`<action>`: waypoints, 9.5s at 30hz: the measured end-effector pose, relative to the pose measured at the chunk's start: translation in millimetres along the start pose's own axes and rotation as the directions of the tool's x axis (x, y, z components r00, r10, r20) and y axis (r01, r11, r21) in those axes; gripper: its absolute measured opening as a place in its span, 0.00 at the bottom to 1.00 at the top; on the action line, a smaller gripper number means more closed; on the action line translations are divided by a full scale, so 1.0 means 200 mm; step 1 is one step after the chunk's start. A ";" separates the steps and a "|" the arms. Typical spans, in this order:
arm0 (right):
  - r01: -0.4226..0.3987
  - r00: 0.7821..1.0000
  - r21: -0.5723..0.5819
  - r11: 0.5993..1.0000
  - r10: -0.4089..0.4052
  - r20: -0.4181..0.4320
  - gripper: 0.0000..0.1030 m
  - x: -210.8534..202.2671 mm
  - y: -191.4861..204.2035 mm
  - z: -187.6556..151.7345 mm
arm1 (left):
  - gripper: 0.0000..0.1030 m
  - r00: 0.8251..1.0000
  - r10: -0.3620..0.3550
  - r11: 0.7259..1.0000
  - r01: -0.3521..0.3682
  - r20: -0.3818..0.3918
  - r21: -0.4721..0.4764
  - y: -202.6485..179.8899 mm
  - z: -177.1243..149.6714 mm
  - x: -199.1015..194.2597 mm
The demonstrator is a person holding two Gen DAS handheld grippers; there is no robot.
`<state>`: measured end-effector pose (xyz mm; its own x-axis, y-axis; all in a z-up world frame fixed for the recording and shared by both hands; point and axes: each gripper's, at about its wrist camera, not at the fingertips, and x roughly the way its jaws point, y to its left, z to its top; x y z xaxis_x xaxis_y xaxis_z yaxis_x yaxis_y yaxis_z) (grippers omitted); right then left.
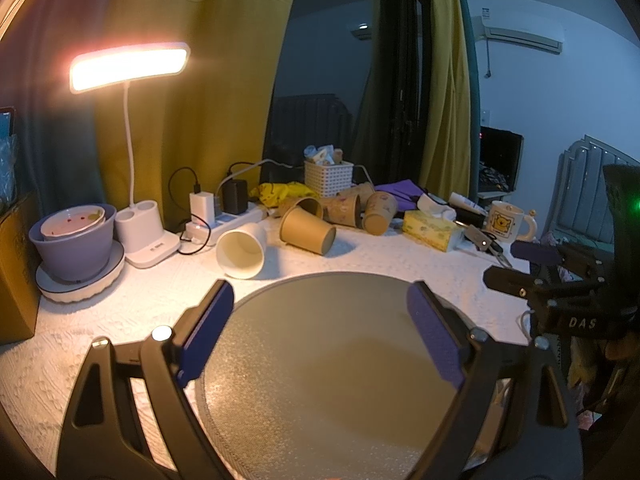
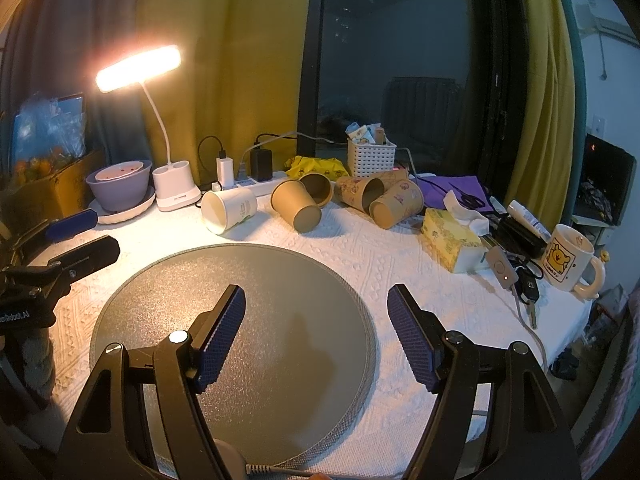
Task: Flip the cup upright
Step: 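Move the left tool to the white paper cup and close around its rim, then lift the white cup with the left tool and carry it over the mat, then grasp the cup rim with the right tool while the left tool holds it, then rotate the cup upright with the right tool while the left tool releases it, then lower the upright cup onto the mat and open the right tool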
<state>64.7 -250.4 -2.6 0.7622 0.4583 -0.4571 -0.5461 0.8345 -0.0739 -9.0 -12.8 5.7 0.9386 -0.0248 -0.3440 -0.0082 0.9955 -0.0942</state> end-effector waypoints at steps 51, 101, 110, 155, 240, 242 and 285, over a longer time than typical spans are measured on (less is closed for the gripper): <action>-0.098 0.971 0.117 0.988 0.121 -0.208 0.74 1.04 -0.40 0.22 | 0.87 0.897 0.216 0.968 -0.144 -0.386 0.205 0.37 0.25 1.25; -0.021 0.988 0.039 0.999 0.027 -0.155 0.74 0.09 -0.29 -0.04 | 0.68 0.817 -0.345 0.917 0.398 -0.462 0.018 -0.33 0.02 0.50; -0.104 0.979 -0.011 0.994 0.101 -0.175 0.74 0.19 -0.15 -0.02 | 0.85 0.806 -0.277 0.955 0.291 -0.523 -0.057 -0.08 -0.10 0.58; -0.653 0.740 -0.757 0.014 0.223 -0.635 0.74 0.63 0.89 0.16 | 0.85 0.930 -0.088 0.988 0.035 -0.356 -0.151 0.48 -0.16 0.17; -0.310 0.947 0.015 0.950 0.311 -0.079 0.72 0.55 0.11 0.02 | 0.85 0.979 -0.022 0.998 0.009 -0.202 -0.069 0.20 -0.12 0.08; -0.306 0.949 0.015 0.952 0.306 -0.080 0.72 0.55 0.10 0.03 | 0.85 0.978 -0.030 0.997 0.016 -0.205 -0.071 0.19 -0.12 0.09; -0.125 0.989 0.106 0.987 0.115 0.090 0.86 -0.20 -0.12 0.06 | 0.85 0.993 -0.054 0.998 0.052 -0.109 -0.024 -0.29 0.14 -0.21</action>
<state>52.0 -284.7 27.3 0.7224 0.5773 -0.3805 -0.5969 0.7985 0.0782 -38.2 -66.5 52.7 0.8944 -0.0882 -0.4385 0.0321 0.9905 -0.1338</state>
